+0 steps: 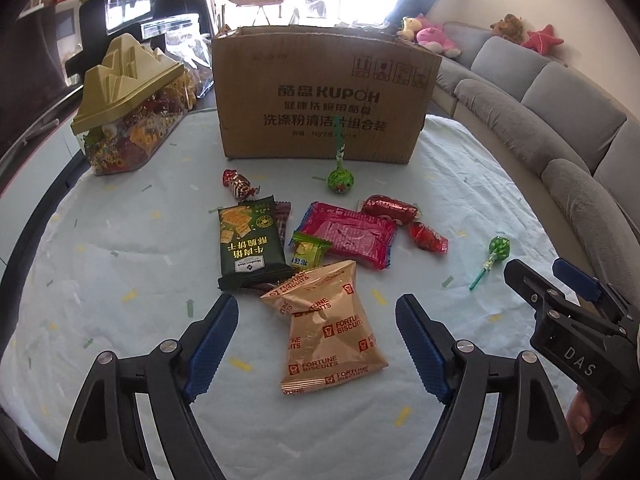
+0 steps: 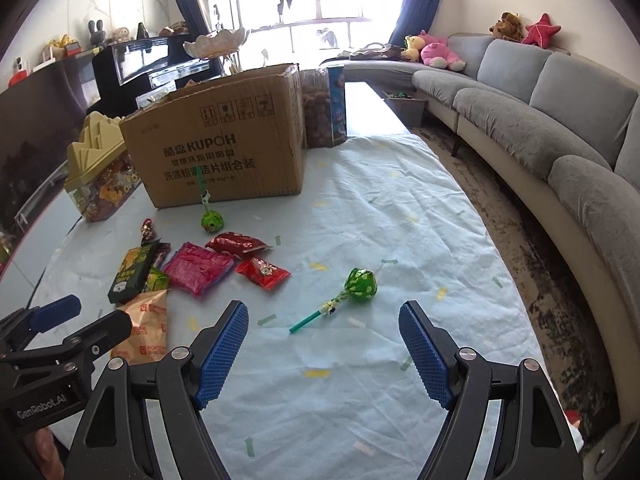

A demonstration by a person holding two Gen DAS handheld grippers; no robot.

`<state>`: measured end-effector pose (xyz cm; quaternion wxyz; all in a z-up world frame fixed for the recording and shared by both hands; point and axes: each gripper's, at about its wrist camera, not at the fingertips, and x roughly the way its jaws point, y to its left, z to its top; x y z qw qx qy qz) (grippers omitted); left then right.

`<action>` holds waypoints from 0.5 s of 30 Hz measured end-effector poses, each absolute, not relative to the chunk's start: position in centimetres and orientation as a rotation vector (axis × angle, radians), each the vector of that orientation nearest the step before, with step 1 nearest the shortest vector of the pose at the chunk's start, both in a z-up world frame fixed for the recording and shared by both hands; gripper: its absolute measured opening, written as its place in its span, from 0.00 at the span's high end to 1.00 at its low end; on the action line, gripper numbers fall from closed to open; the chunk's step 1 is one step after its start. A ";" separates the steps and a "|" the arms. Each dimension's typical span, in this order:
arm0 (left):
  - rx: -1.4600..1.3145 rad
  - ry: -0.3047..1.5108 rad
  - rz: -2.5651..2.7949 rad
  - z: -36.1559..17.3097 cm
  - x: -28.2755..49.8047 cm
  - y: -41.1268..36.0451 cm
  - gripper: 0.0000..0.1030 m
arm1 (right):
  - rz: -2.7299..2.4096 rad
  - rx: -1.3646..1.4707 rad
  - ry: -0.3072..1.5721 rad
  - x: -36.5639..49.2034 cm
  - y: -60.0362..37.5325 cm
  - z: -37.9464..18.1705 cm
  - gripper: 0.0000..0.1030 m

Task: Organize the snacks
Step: 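Grasp the orange Fortune Biscuits bag with left tool while right grasps green lollipop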

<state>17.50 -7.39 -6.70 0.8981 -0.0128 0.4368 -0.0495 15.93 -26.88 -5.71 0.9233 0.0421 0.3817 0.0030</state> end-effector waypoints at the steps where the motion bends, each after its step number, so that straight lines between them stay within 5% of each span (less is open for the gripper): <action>1: -0.027 0.909 -0.100 -7.0 17.7 -7.4 0.22 | -0.005 0.085 0.788 16.1 -27.0 -6.0 0.24; 15: -0.026 0.954 -0.108 -9.1 19.4 -8.6 0.41 | -0.067 0.128 0.839 19.3 -28.9 -8.7 0.29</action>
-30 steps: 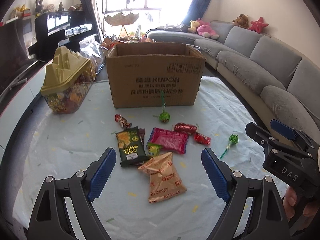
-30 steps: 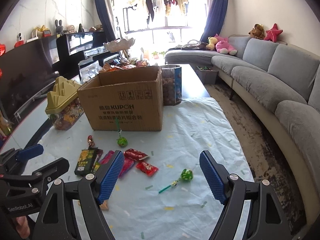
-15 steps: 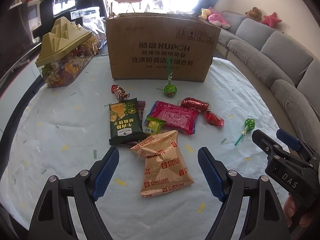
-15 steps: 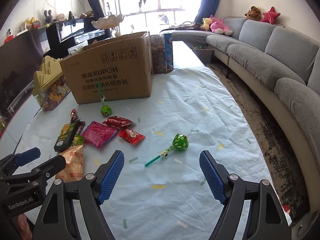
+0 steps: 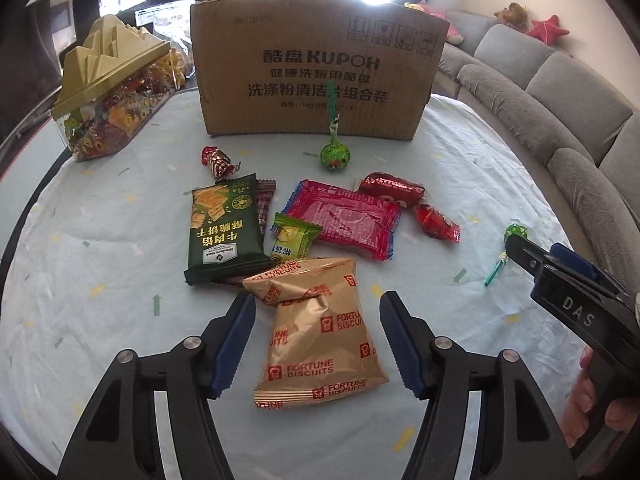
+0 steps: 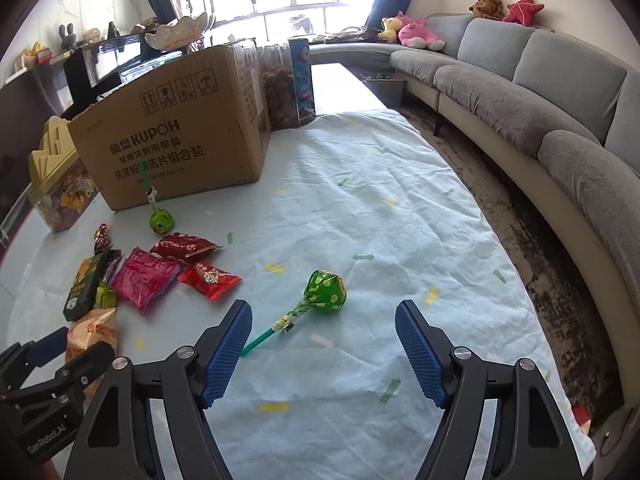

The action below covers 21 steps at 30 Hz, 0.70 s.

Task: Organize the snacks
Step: 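Grasp the orange Fortune Biscuits bag with left tool while right grasps green lollipop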

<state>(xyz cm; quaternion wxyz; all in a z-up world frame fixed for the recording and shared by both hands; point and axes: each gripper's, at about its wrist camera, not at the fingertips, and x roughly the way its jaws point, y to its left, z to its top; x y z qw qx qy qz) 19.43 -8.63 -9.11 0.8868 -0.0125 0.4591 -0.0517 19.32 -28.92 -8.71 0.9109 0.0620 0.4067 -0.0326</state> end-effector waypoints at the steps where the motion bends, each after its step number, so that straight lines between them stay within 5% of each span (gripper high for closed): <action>1: -0.028 0.956 -0.104 -9.2 19.5 -8.6 0.42 | -0.070 0.131 0.842 19.6 -29.0 -8.9 0.30; 6: -0.035 0.969 -0.115 -9.4 19.9 -8.8 0.53 | -0.084 0.153 0.875 20.9 -29.3 -9.7 0.39; 17: -0.020 0.965 -0.126 -9.4 19.9 -8.7 0.57 | -0.091 0.131 0.895 22.1 -29.0 -10.5 0.67; 21: -0.019 0.964 -0.133 -9.3 19.8 -8.6 0.58 | -0.091 0.112 0.898 22.0 -28.7 -10.4 0.68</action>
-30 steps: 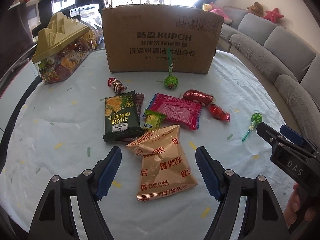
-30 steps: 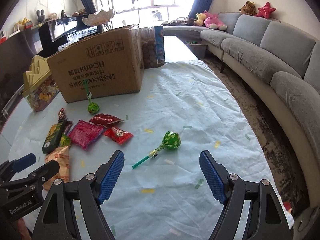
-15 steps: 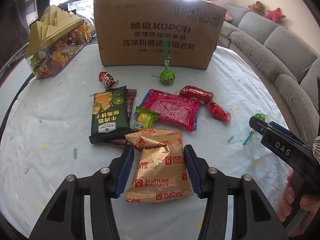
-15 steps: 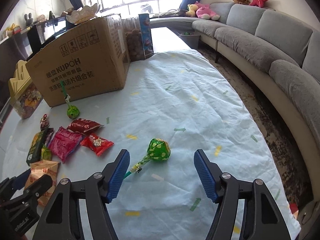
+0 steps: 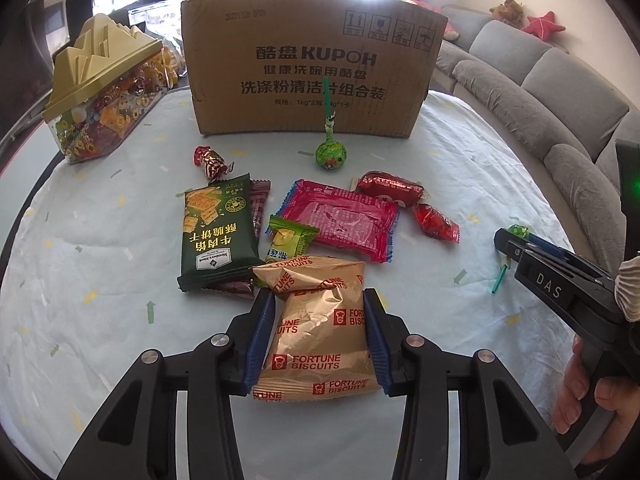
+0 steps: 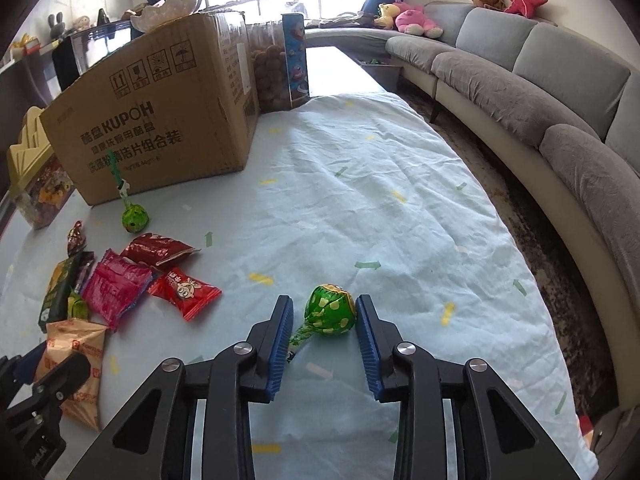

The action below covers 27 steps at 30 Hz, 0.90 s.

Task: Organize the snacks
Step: 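Grasp the orange Fortune Biscuits bag with left tool while right grasps green lollipop, then carry biscuits bag and lollipop into the cardboard box and open both tools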

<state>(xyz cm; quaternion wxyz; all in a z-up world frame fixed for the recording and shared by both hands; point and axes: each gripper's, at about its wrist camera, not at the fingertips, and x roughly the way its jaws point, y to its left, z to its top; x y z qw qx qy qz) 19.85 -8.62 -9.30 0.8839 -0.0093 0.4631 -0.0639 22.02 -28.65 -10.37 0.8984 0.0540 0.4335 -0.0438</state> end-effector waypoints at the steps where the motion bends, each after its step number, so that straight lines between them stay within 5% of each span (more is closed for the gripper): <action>1: -0.018 0.961 -0.136 -9.2 19.8 -8.6 0.58 | -0.085 0.113 0.900 21.9 -28.6 -10.3 0.68; 3: -0.021 0.955 -0.138 -9.1 19.7 -8.5 0.59 | -0.075 0.110 0.899 21.6 -28.3 -10.0 0.74; 27: -0.036 0.792 -0.197 -3.5 16.8 -6.6 0.59 | 0.078 0.072 0.799 16.6 -24.0 -4.0 0.75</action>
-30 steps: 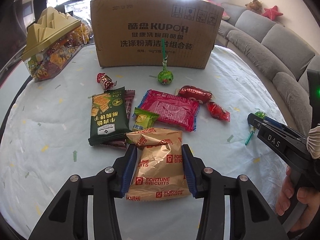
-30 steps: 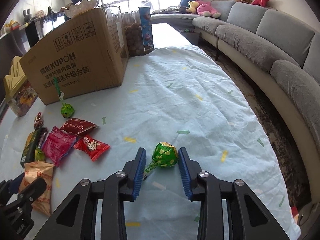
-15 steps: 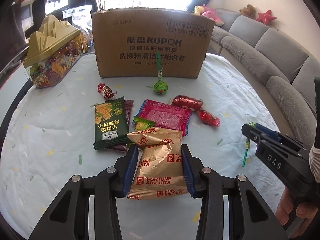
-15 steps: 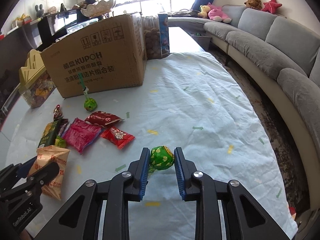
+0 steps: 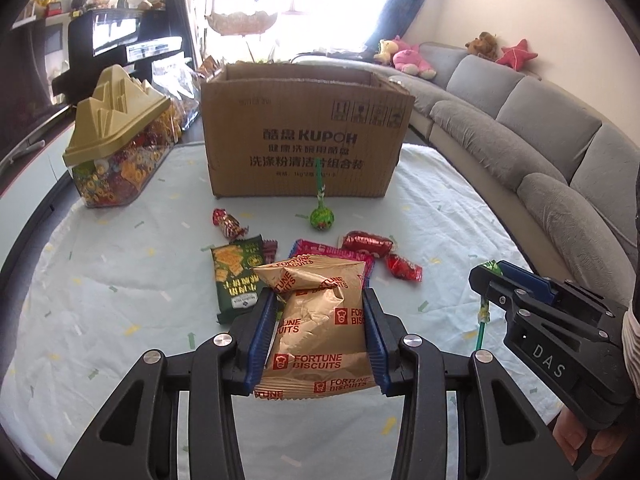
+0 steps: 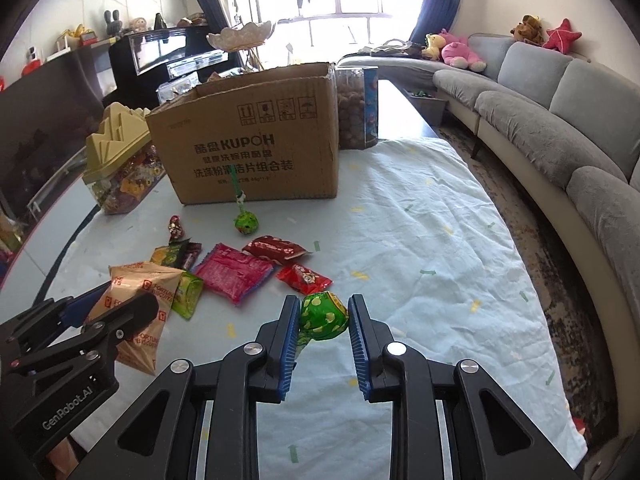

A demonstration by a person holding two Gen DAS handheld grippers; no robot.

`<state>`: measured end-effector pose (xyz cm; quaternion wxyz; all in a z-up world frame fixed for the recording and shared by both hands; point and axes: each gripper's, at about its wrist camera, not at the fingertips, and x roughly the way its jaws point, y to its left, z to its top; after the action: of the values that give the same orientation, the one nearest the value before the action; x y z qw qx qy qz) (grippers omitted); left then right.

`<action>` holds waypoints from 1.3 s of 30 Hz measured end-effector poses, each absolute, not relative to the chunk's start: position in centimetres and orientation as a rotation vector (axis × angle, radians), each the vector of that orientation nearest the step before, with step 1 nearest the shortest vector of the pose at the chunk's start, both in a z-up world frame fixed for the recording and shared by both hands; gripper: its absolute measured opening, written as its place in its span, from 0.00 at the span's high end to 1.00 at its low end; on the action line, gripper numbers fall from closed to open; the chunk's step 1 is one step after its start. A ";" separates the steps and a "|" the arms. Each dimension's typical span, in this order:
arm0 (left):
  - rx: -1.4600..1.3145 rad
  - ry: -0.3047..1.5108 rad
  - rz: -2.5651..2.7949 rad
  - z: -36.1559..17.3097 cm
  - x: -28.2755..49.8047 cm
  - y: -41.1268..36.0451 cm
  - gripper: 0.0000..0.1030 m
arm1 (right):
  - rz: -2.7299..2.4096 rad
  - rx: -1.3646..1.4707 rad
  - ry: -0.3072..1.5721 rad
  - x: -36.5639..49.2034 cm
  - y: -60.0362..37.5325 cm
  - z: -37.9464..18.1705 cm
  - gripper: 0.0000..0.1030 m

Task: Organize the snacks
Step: 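Carry biscuits bag and lollipop into the cardboard box and open both tools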

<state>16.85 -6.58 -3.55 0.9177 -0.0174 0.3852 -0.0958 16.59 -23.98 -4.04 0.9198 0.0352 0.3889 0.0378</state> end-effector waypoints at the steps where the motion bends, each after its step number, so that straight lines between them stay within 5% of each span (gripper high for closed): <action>1: -0.037 0.783 -0.200 -3.2 16.8 -6.4 0.60 | 0.082 0.075 0.794 16.5 -23.8 -3.7 0.75; 39: 0.033 0.511 -0.203 10.6 26.7 -0.9 0.60 | 0.134 0.070 0.531 26.6 -18.7 8.9 0.75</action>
<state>26.71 -0.93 10.64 0.9624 0.0164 0.2521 -0.1000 26.62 -18.68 8.89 0.9621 0.0347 0.2624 0.0663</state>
